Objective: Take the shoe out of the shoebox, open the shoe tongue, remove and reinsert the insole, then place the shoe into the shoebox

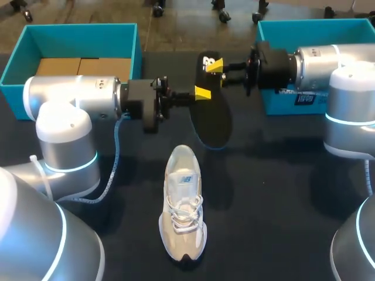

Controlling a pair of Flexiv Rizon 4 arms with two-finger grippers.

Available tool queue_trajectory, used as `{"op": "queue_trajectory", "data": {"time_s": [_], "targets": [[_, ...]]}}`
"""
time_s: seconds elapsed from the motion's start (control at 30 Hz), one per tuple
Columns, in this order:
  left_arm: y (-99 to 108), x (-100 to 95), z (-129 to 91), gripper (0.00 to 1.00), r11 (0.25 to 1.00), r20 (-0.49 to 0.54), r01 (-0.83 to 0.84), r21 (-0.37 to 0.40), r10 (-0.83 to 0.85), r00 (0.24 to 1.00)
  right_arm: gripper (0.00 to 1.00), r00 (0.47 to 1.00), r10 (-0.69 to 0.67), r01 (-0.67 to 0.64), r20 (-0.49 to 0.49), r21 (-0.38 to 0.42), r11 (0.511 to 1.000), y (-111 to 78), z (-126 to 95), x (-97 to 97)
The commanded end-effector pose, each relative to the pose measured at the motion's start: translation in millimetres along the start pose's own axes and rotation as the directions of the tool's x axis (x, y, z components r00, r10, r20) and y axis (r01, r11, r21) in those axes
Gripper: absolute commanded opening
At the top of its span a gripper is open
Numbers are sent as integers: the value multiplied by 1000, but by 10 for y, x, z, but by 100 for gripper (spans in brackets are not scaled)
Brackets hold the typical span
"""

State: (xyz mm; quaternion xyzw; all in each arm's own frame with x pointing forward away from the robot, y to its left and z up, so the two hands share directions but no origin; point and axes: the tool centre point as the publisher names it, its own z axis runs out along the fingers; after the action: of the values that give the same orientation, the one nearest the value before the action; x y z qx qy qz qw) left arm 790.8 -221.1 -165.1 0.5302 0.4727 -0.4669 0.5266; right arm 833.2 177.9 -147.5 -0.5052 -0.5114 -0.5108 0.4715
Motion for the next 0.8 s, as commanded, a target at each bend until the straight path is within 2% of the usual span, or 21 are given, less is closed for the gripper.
{"op": "queue_trajectory", "data": {"time_s": [0.03, 0.27, 0.33, 0.37, 0.4, 0.43, 0.8], "targets": [[-136, -65, -217, 0, 1000, -29, 25, 0, -25, 999, 100, 1000, -10, 10, -1, -28, 1000, -228, -151, -3], [-283, -108, -430, 0, 972, -94, 236, 5, -234, 968, 100, 1000, -25, 26, 16, -29, 999, -423, -325, -34], [-298, -140, -473, 0, 905, -119, 425, 1, -422, 899, 100, 999, -22, 23, 29, -32, 999, -452, -364, -36], [-268, -137, -509, 0, 797, -134, 604, 12, -597, 791, 100, 999, -22, 23, 29, -32, 999, -452, -364, -36], [-248, -133, -536, 0, 703, -138, 711, 38, -701, 700, 100, 999, -22, 23, 29, -32, 999, -452, -364, -36], [-244, -135, -544, 0, 686, -140, 727, 42, -716, 684, 100, 999, -22, 23, 29, -32, 999, -452, -364, -36], [-244, -135, -544, 0, 686, -140, 727, 42, -716, 684, 100, 999, -22, 23, 29, -32, 999, -452, -364, -36]]}}
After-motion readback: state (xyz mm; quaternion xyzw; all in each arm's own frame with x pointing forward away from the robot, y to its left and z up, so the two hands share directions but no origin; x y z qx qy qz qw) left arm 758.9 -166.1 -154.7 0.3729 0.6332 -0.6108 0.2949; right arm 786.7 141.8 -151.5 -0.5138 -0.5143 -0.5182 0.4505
